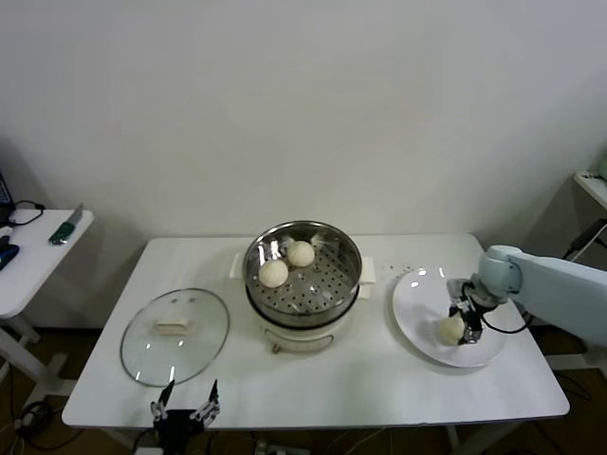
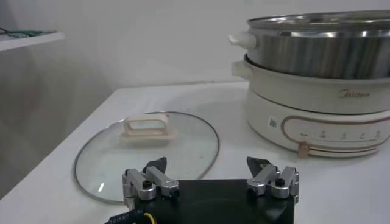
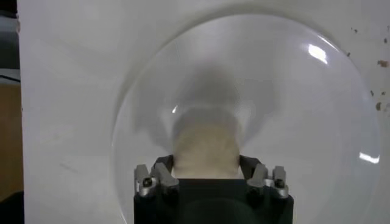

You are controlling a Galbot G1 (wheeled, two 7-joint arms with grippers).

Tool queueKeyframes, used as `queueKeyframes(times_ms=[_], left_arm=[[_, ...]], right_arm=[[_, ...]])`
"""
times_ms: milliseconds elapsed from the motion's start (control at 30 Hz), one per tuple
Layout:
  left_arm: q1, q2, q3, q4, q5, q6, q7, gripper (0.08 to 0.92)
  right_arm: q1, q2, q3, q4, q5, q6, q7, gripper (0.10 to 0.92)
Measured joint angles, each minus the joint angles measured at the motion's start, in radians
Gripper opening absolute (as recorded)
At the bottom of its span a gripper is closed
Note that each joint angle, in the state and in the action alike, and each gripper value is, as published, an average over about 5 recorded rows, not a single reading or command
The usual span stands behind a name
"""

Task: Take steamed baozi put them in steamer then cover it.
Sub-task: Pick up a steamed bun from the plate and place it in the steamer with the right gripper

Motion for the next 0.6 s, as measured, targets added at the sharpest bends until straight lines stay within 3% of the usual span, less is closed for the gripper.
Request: queueKeyframes(times_ms=[600], left_arm=[[0.004,-0.001,0.014,-0.007,0.015,0.001,0.0,0.823]], right_arm=[[0.468,0.142,-0.202,0.115,0.088,0.237,-0.11,0.708]])
